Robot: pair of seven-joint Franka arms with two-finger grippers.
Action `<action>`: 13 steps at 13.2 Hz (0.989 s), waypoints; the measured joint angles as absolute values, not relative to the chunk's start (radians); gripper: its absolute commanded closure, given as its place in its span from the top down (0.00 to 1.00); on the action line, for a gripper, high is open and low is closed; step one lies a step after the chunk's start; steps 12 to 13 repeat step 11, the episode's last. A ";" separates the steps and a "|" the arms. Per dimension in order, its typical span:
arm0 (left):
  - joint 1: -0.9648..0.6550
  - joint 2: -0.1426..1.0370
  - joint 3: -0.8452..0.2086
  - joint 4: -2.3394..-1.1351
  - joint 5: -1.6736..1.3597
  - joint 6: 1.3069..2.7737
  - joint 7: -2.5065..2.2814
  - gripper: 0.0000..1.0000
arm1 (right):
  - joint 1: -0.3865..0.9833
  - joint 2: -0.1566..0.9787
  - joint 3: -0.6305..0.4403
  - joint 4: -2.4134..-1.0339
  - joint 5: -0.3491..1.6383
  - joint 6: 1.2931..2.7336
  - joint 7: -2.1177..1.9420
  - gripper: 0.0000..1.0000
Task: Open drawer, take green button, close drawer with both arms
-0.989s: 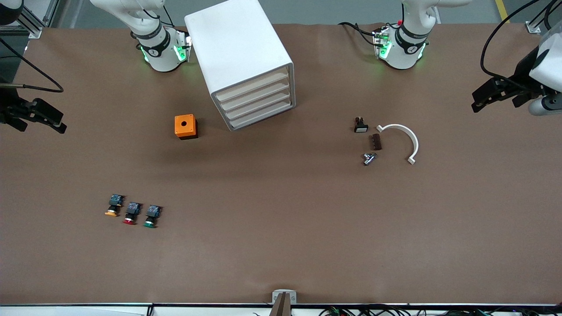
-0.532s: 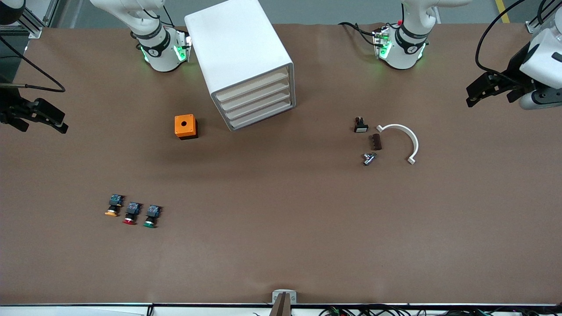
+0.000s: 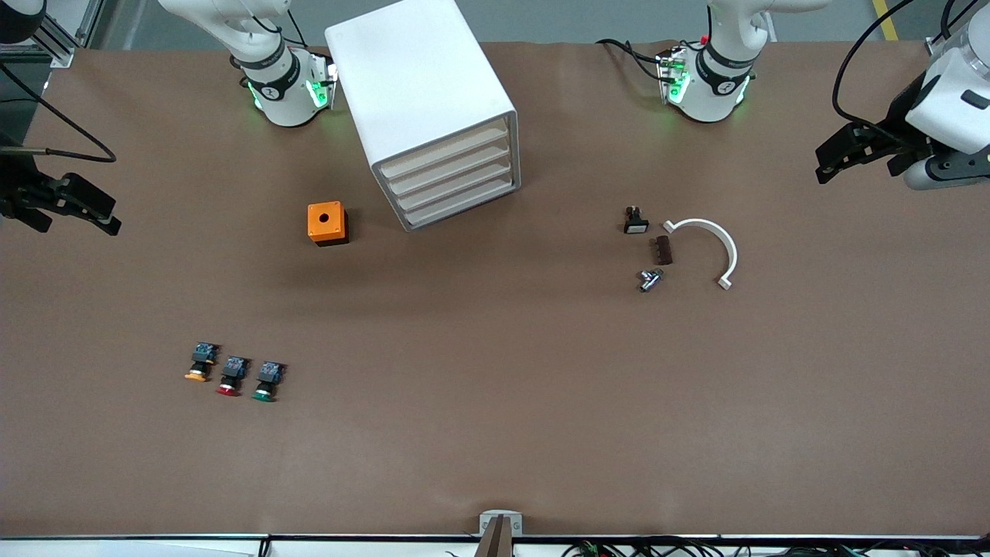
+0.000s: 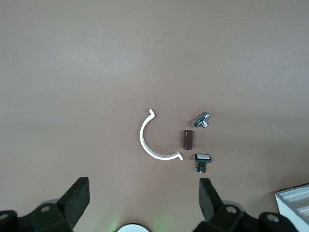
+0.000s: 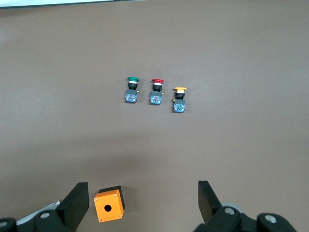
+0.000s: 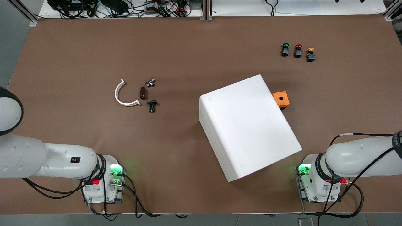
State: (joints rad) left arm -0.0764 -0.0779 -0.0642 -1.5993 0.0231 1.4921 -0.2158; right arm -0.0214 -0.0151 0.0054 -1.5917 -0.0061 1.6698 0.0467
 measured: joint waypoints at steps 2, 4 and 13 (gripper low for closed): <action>-0.076 -0.077 -0.064 -1.599 0.023 1.492 -0.213 1.00 | -0.021 -0.015 0.005 -1.592 -0.006 1.670 0.047 1.00; -0.074 -0.074 -0.064 -1.599 0.023 1.492 -0.196 1.00 | -0.021 -0.015 0.005 -1.592 -0.006 1.670 0.047 1.00; -0.069 -0.049 -0.063 -1.558 0.023 1.495 -0.193 1.00 | -0.024 -0.015 0.010 -1.592 -0.006 1.671 0.047 1.00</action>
